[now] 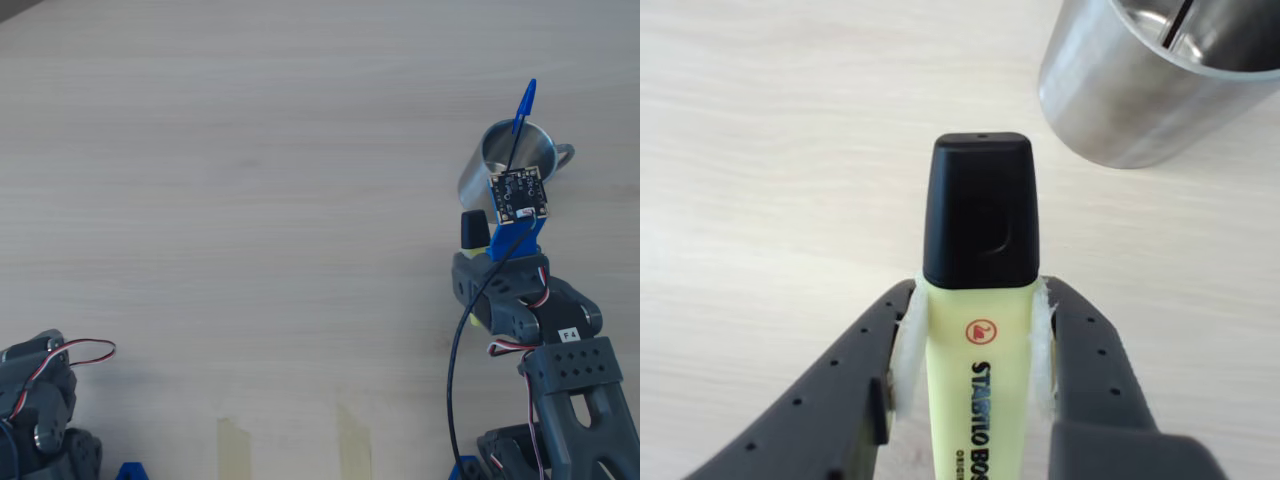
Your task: Grab the yellow pen and put it in the silver cup.
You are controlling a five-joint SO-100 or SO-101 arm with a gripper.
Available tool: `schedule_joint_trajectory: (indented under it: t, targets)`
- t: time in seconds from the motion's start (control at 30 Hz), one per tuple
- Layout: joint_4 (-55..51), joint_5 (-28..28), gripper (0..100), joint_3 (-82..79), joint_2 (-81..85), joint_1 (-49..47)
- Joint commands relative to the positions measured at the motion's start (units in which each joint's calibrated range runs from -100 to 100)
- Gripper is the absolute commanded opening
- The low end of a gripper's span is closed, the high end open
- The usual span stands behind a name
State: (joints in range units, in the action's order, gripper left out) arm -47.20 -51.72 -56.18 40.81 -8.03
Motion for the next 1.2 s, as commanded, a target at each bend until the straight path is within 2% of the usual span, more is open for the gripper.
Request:
schedule_joint_trajectory:
  t: [0.0, 0.33, 0.53, 0.97, 1.17]
  targets:
    - [2.80, -3.47, 14, 0.80, 2.92, -2.10]
    - [16.10, -10.80, 14, 0.44, 6.41, -6.89]
    - [21.51, -13.35, 14, 0.44, 7.24, -8.55]
    - [37.29, -14.75, 14, 0.35, 6.57, -8.47]
    - [40.98, -14.33, 14, 0.26, 6.49, -8.03]
